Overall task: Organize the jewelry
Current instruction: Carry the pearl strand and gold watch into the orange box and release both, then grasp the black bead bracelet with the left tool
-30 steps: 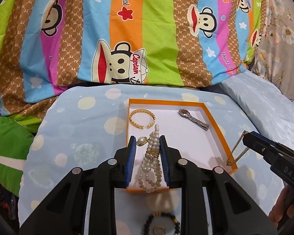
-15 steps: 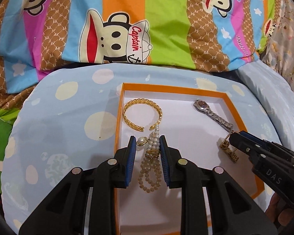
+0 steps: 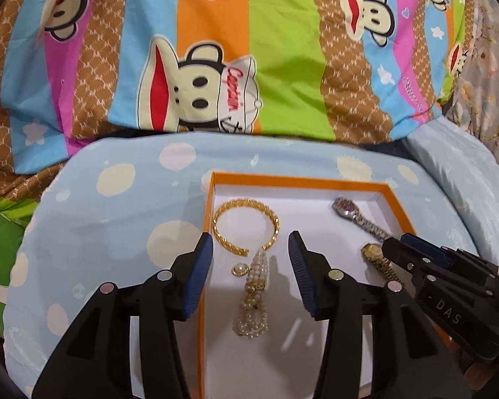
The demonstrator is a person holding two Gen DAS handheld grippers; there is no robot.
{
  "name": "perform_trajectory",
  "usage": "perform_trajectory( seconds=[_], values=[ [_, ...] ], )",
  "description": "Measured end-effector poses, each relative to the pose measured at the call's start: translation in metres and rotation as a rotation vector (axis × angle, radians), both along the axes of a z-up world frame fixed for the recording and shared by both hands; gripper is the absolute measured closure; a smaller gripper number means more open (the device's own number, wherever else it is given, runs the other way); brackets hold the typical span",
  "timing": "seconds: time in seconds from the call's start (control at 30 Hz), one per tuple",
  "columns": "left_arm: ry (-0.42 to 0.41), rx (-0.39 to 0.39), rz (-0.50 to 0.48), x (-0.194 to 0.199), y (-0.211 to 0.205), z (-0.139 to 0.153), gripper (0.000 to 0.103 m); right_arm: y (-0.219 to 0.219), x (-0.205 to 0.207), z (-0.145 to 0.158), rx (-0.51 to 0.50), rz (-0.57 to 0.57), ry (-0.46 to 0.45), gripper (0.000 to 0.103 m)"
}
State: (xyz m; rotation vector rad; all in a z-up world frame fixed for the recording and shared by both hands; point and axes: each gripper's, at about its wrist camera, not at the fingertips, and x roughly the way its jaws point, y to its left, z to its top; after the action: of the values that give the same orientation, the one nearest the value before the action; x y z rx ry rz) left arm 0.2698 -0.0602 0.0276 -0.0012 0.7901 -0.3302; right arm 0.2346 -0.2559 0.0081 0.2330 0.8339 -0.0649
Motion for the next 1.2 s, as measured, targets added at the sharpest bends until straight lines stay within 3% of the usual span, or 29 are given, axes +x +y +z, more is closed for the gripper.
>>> perform_trajectory(
  seconds=[0.23, 0.37, 0.63, 0.87, 1.13, 1.2],
  values=[
    [-0.070, -0.035, 0.039, -0.035, 0.033, 0.036, 0.057, -0.013, -0.065, 0.038, 0.001, -0.030, -0.107, 0.073],
    [-0.044, -0.038, 0.050, -0.069, 0.057, 0.036, 0.056, -0.014, -0.114, 0.043, -0.014, -0.032, -0.120, 0.072],
    [0.069, -0.024, 0.042, -0.138, 0.081, 0.005, 0.055, 0.000, -0.187, 0.013, 0.006, -0.012, -0.042, 0.072],
    [0.113, -0.007, 0.028, -0.184, 0.080, -0.016, 0.046, 0.018, -0.224, -0.012, 0.023, 0.015, 0.012, 0.072],
    [0.150, -0.027, 0.005, -0.196, 0.063, -0.027, 0.044, 0.033, -0.233, -0.020, 0.027, 0.046, 0.004, 0.072],
    [0.134, -0.014, -0.005, -0.196, 0.056, -0.026, 0.035, 0.034, -0.234, -0.021, 0.029, 0.051, 0.003, 0.072]
  ],
)
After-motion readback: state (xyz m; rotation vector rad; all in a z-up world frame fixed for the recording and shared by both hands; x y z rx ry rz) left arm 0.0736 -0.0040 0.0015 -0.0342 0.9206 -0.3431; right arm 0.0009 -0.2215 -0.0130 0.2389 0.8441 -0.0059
